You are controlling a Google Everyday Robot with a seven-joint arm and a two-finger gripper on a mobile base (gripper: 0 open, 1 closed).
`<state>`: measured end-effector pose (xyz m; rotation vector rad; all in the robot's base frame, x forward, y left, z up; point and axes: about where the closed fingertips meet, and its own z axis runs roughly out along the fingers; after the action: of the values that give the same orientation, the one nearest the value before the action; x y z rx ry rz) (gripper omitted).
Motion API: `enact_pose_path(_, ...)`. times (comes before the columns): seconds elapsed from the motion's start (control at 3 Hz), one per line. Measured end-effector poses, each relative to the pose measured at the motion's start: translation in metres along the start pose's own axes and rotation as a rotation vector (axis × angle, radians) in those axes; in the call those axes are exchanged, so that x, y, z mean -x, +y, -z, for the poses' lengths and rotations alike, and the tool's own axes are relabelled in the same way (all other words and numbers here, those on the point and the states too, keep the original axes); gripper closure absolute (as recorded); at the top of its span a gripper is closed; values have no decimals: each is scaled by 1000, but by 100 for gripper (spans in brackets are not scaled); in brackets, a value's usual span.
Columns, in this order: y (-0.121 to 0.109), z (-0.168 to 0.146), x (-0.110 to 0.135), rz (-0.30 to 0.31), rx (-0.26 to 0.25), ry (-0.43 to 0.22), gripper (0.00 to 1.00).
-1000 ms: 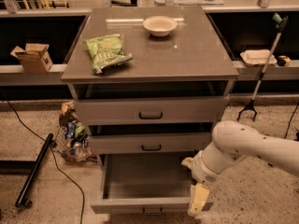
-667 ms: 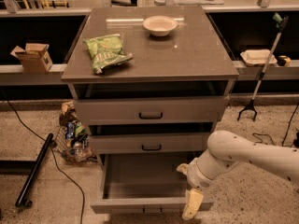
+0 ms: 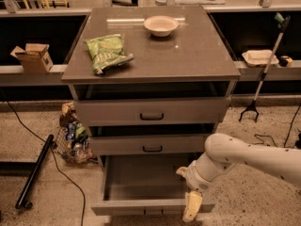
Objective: Close bottom drawer
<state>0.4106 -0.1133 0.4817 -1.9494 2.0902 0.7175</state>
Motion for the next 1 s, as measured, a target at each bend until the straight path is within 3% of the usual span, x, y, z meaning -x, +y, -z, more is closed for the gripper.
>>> enact_pose_path(0.33,-21,-33,-26,35,22,2,0)
enact_pose_path(0.67,-43,-96,-72,64,74,-61,0)
enact_pose_path(1.0,-51,-137,-101,87,94,-124,0)
